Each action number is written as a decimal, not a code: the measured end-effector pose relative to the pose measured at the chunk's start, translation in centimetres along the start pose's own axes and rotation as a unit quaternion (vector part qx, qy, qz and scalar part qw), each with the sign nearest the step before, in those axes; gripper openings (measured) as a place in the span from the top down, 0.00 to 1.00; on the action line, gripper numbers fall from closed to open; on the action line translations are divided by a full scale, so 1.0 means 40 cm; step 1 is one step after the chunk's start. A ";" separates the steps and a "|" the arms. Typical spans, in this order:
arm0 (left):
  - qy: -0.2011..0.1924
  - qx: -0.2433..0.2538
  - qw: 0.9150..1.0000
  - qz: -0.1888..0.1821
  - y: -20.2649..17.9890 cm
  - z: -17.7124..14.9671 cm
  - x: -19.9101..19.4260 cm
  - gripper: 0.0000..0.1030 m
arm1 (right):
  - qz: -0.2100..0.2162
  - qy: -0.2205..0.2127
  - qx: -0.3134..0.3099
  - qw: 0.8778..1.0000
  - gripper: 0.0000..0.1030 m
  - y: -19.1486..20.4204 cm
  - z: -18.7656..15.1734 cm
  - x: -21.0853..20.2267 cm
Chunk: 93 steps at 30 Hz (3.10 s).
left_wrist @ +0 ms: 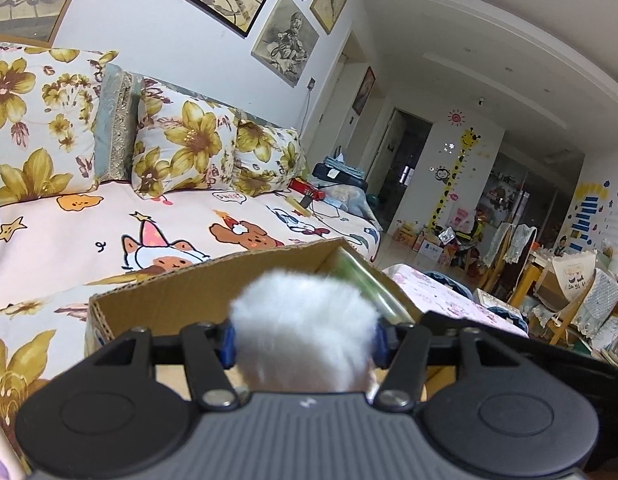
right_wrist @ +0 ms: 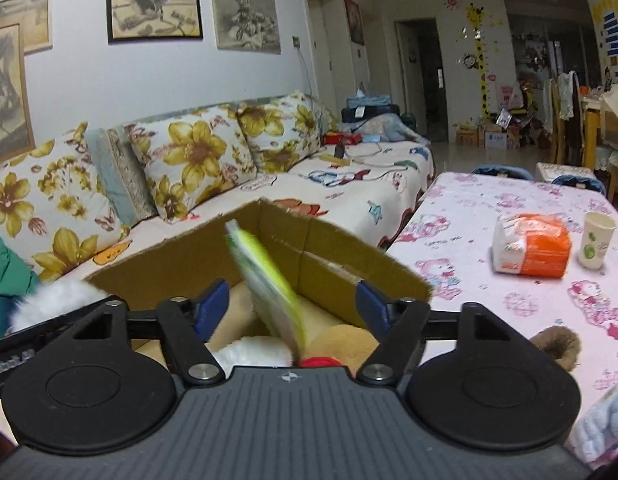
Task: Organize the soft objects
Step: 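Release the green sponge into the box with right while left releases the pompom, then move right toward the pink towel while left moves toward the patterned ball, then grasp the pink towel with right while left grasps the pink-and-white patterned ball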
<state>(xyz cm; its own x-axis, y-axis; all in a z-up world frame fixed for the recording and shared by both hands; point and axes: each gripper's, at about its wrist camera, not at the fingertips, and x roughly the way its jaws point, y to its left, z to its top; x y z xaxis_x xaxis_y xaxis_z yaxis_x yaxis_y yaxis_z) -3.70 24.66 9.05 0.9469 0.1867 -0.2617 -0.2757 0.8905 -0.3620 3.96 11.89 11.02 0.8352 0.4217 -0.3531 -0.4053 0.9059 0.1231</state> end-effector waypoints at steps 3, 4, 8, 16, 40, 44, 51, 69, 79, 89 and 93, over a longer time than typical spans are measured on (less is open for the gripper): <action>-0.012 0.012 1.000 -0.002 -0.009 0.000 -0.010 0.17 | -0.015 -0.015 0.002 1.000 0.03 -0.021 0.001 -0.054; -0.019 0.017 1.000 0.002 -0.011 -0.001 -0.015 0.12 | -0.024 -0.019 0.002 1.000 0.03 -0.027 0.001 -0.069; -0.033 0.032 0.999 0.000 -0.023 -0.001 -0.027 0.02 | -0.054 -0.028 0.025 0.998 0.01 -0.072 -0.010 -0.130; -0.041 0.055 0.998 -0.013 -0.049 -0.011 -0.041 0.01 | -0.103 -0.049 0.062 0.992 0.00 -0.149 -0.046 -0.221; -0.046 0.135 0.987 -0.073 -0.143 -0.061 -0.064 0.01 | -0.155 -0.073 0.121 0.978 0.00 -0.211 -0.130 -0.304; -0.044 0.147 0.985 -0.084 -0.165 -0.075 -0.066 0.01 | -0.164 -0.075 0.116 0.977 0.00 -0.213 -0.135 -0.306; -0.040 0.177 0.978 -0.102 -0.206 -0.106 -0.071 0.01 | -0.178 -0.079 0.117 0.974 0.00 -0.225 -0.139 -0.316; -0.023 0.239 0.962 -0.132 -0.304 -0.182 -0.072 0.01 | -0.211 -0.067 0.158 0.962 0.00 -0.267 -0.164 -0.326; -0.008 0.276 0.951 -0.142 -0.361 -0.239 -0.070 0.01 | -0.233 -0.061 0.188 0.952 0.00 -0.283 -0.174 -0.328; 0.052 0.305 0.939 -0.148 -0.408 -0.314 -0.023 0.01 | -0.233 0.013 0.192 0.953 0.00 -0.289 -0.198 -0.257; 0.079 0.311 0.935 -0.149 -0.420 -0.342 0.001 0.01 | -0.225 0.039 0.183 0.956 0.00 -0.281 -0.207 -0.217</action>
<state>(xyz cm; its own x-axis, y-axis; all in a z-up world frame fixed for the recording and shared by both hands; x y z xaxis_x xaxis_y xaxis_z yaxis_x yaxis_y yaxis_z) -1.30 4.05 2.90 0.9163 -0.1274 -0.3797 0.1922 0.9716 0.1379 -1.80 -2.29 5.01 0.8583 -0.0051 -0.5132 0.1573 0.9544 0.2536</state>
